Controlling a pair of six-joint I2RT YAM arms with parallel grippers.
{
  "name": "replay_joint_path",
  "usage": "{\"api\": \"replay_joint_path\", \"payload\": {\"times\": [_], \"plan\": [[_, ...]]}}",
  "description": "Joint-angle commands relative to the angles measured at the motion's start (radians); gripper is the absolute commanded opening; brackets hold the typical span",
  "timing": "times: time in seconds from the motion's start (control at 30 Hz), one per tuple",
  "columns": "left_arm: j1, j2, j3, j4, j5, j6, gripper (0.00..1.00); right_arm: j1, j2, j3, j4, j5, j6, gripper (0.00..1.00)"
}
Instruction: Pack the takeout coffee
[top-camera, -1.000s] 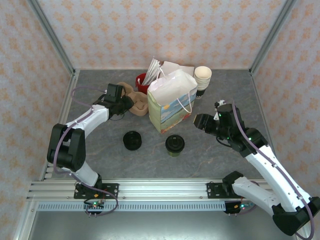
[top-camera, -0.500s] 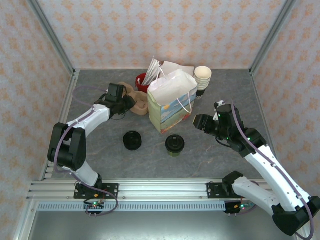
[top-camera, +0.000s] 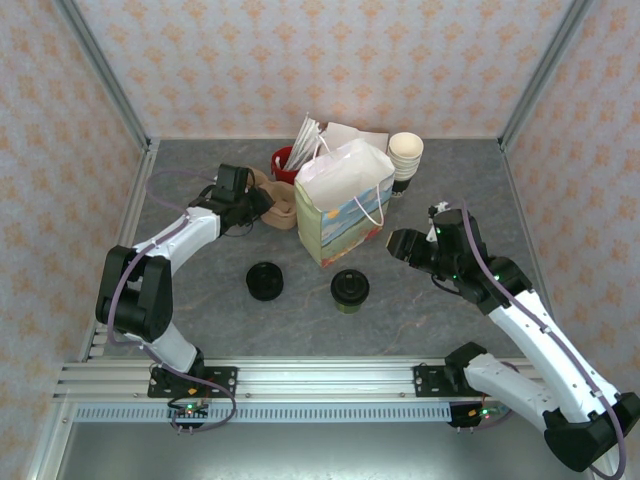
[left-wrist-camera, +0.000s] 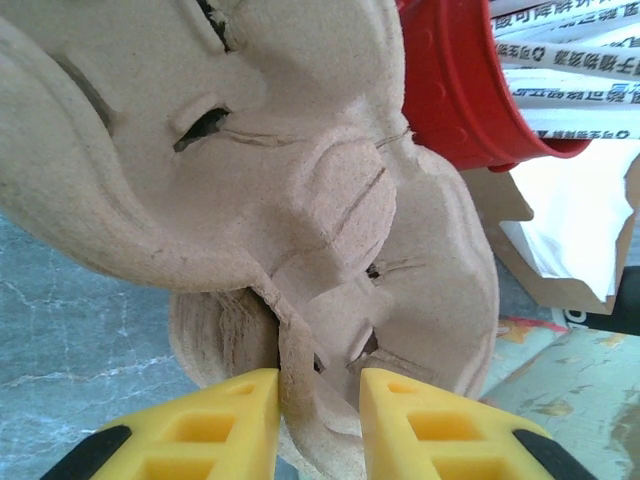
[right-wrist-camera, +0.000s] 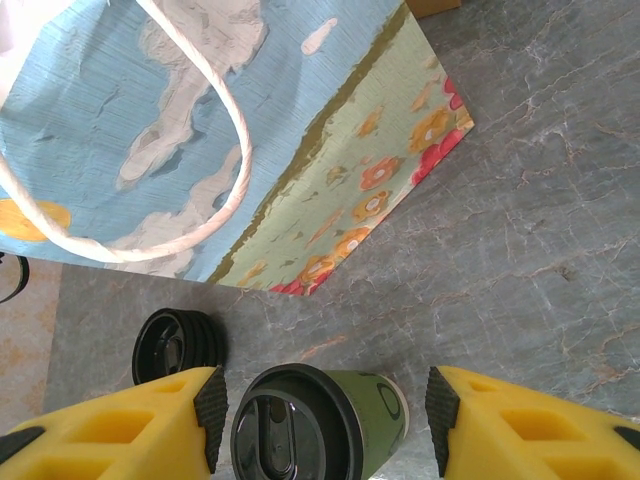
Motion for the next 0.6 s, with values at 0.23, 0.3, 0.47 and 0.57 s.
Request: {"api": "replay_joint_path", "payload": {"times": [0.23, 0.3, 0.47, 0.57], "plan": [[-0.009, 0.015, -0.035, 0.129, 0.021, -0.090, 0.28, -0.006, -0.008, -0.004, 0.017, -0.009, 0.012, 0.57], [-0.009, 0.019, -0.042, 0.130, 0.012, -0.103, 0.27, -0.007, -0.008, -0.003, 0.017, -0.009, 0.013, 0.57], [-0.008, 0.024, -0.062, 0.134, -0.018, -0.140, 0.26, -0.009, -0.006, -0.001, 0.020, -0.011, 0.016, 0.57], [-0.008, 0.031, -0.066, 0.150, -0.017, -0.160, 0.24, -0.008, -0.001, 0.001, 0.023, -0.015, 0.016, 0.57]]}}
